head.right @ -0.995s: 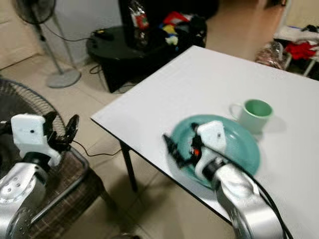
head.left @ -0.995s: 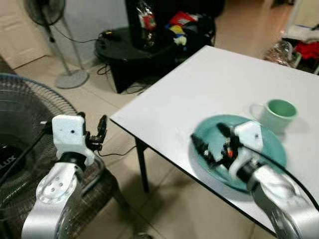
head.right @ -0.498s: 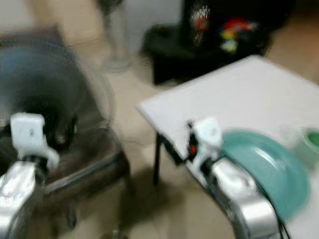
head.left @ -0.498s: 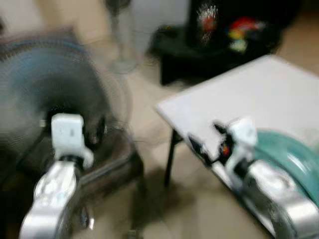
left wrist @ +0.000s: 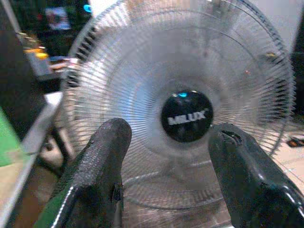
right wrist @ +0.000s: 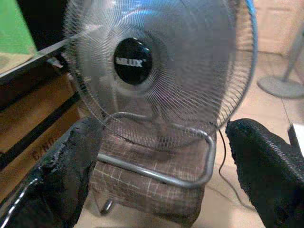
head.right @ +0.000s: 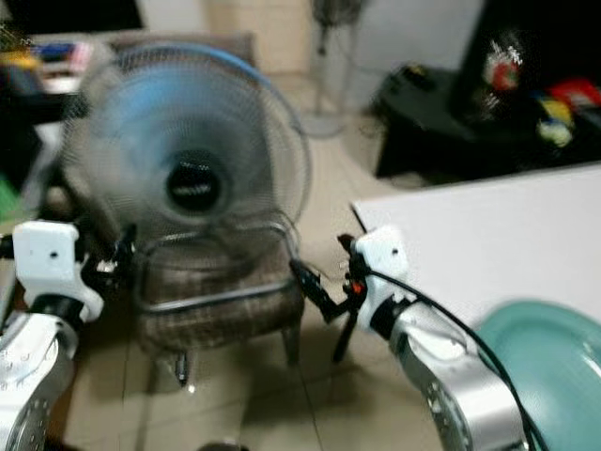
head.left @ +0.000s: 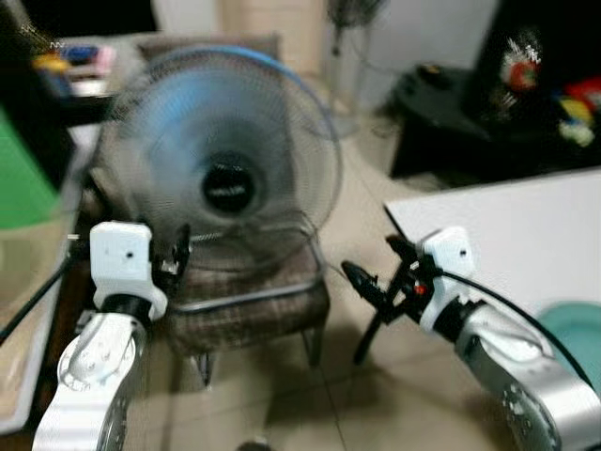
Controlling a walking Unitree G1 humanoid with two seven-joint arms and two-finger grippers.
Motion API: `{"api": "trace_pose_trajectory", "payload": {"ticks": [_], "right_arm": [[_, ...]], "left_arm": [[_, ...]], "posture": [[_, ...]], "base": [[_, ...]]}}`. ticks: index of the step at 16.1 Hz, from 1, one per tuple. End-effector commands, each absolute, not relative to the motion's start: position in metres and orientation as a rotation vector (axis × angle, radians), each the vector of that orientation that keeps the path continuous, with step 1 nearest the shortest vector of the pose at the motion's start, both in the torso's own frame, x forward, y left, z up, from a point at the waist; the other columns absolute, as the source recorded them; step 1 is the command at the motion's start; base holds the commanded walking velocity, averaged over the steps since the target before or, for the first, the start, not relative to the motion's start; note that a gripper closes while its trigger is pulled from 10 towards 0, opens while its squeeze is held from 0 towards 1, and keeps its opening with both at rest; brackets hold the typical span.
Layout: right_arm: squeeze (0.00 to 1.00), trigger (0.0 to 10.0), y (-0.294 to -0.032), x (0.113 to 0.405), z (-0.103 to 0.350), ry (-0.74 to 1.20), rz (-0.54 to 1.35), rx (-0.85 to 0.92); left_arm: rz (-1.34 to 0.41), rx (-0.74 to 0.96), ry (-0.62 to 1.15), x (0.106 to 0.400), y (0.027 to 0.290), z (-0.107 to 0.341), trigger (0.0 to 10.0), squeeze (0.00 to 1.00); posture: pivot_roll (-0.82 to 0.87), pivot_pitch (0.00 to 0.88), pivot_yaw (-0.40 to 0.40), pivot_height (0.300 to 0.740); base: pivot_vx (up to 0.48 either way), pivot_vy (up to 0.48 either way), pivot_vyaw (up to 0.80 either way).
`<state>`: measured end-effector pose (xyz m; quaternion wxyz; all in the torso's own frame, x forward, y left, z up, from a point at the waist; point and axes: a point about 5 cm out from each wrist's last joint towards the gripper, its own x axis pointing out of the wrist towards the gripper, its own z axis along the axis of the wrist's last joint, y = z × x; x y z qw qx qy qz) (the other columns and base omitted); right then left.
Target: Setting the table
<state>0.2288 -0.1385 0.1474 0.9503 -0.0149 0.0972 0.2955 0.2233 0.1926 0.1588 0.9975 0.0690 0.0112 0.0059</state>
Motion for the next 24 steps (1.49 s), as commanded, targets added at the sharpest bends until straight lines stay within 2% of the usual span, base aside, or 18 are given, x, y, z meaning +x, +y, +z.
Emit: {"api": "trace_pose_trajectory", "payload": {"ticks": [1,9,18,20,24], "right_arm": [[0.00,10.0,-0.142,0.229,0.150,0.182,0.600,-0.043],[0.00,10.0,-0.144,0.228,0.149,0.175,0.558,-0.010],[0.00,10.0,-0.138,0.229,0.147,0.178,0.584,0.023],[0.00,10.0,-0.130,0.229,0.148,0.174,0.624,0.050],[0.00,10.0,-0.130,0.232,0.144,0.186,0.640,0.034]], "left_arm": [[-0.002,0.135,0.022,0.224,0.190,0.159,10.0,0.00],[-0.032,0.120,0.023,0.228,0.183,0.160,10.0,0.00],[-0.007,0.124,-0.001,0.226,0.184,0.163,10.0,0.00],[0.001,0.125,-0.009,0.221,0.187,0.165,10.0,0.00],[-0.006,0.147,-0.014,0.217,0.189,0.166,10.0,0.00]], "posture": [[0.03,0.000,0.017,0.740],[0.01,0.000,0.040,0.740],[0.03,0.000,0.002,0.740],[0.05,0.000,-0.009,0.740],[0.07,0.000,-0.024,0.740]], "base": [[0.000,0.000,0.80],[0.000,0.000,0.80],[0.000,0.000,0.80],[0.281,0.000,0.80],[0.381,0.000,0.80]]}}
